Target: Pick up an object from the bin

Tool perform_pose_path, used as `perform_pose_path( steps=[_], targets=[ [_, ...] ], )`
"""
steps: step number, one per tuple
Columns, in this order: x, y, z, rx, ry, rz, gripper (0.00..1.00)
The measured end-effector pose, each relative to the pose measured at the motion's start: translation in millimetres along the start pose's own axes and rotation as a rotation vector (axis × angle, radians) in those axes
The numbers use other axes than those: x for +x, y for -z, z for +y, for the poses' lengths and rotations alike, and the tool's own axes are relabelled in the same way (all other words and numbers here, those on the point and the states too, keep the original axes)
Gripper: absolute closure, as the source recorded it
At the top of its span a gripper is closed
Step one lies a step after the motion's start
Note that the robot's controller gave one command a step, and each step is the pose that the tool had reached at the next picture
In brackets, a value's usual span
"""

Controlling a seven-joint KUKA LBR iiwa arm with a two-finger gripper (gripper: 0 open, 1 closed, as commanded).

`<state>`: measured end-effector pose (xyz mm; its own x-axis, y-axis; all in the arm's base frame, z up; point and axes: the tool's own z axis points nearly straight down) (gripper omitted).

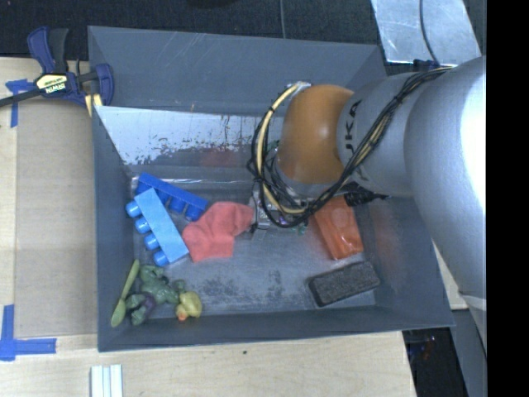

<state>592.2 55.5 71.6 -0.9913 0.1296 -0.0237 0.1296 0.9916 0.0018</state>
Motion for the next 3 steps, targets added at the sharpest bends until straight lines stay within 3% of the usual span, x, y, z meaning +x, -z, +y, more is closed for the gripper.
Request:
perform_pose_path(
  steps=[1,2,3],
  targets=[
    [5.7,25.8,1.3,0.002,0.017,0.011,1.0],
    [37.1,48.7,2.2,0.0,0.236,0.003,1.0],
    [37.3,99.8,3.0,0.0,0.214,0.008,1.0]
  ],
)
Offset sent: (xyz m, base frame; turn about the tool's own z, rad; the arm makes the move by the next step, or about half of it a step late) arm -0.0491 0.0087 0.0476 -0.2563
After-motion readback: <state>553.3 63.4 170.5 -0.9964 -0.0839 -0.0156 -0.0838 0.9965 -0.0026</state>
